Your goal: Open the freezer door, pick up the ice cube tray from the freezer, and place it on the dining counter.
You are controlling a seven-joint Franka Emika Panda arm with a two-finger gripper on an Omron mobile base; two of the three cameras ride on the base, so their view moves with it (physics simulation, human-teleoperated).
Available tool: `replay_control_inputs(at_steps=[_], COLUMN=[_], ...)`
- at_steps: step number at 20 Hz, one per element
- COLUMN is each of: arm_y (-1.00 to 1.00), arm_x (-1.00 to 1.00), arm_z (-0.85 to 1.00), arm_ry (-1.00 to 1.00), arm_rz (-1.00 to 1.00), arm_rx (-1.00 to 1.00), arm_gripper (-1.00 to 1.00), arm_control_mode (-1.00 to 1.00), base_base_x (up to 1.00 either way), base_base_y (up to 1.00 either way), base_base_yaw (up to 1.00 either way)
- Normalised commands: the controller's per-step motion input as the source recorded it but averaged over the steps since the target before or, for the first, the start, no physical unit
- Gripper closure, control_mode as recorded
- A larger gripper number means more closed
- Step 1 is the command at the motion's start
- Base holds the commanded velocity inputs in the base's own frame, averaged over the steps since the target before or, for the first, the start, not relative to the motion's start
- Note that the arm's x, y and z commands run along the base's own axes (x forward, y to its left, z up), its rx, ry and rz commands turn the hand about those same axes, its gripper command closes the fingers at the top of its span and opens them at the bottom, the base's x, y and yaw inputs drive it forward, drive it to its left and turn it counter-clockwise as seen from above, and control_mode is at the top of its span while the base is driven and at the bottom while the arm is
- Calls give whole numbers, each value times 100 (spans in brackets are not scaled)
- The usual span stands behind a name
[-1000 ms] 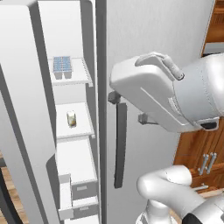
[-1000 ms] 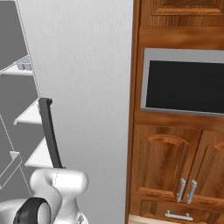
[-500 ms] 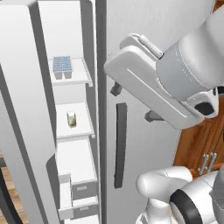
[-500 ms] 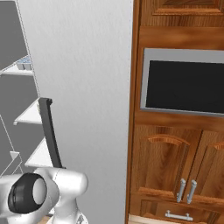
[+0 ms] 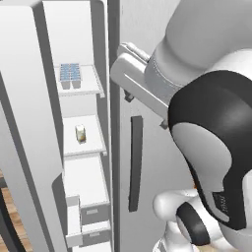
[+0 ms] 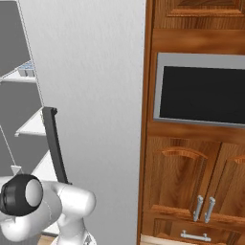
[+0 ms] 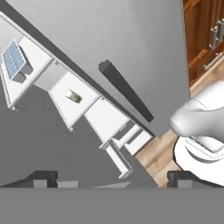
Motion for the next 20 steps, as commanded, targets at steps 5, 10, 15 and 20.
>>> replay_control_inputs(at_steps=[5, 10, 15, 20], arm_y=[-5, 0, 0, 3], arm_x=[74, 65, 54, 46], arm_z=[-28, -52, -46, -28], arm_ry=[-8, -17, -20, -21], arm_rz=[-15, -7, -5, -2], arm_rx=[0, 1, 11, 19], arm_gripper=[-100, -100, -100, -100], arm_control_mode=[-100, -100, -100, -100], base_base_x=[0, 0, 0, 0], base_base_y=[0, 0, 0, 0], base_base_yaw=[0, 0, 0, 0])
